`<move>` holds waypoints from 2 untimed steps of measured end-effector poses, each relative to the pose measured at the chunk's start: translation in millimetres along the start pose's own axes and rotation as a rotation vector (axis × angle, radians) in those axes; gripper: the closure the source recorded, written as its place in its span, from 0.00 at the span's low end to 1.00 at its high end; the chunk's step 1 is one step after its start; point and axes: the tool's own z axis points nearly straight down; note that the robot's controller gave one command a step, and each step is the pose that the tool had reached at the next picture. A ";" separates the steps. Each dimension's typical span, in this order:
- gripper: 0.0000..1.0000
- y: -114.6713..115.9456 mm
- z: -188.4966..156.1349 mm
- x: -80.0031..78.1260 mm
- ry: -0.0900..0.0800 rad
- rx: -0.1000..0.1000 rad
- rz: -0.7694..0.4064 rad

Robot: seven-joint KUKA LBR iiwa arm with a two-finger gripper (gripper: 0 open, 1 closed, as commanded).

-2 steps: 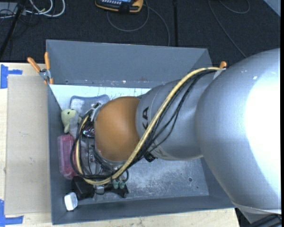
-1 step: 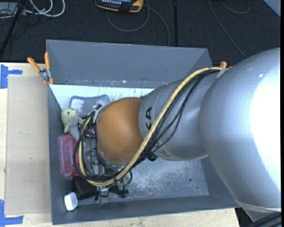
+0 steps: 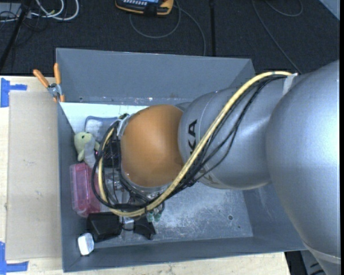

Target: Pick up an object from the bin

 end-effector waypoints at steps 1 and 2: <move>0.00 -7.5 69.2 4.7 0.007 0.002 -0.014; 1.00 -5.5 94.4 -3.1 0.002 0.002 -0.154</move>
Offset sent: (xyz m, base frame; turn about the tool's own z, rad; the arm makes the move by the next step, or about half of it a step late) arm 0.0068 -0.0020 -0.0793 -0.2189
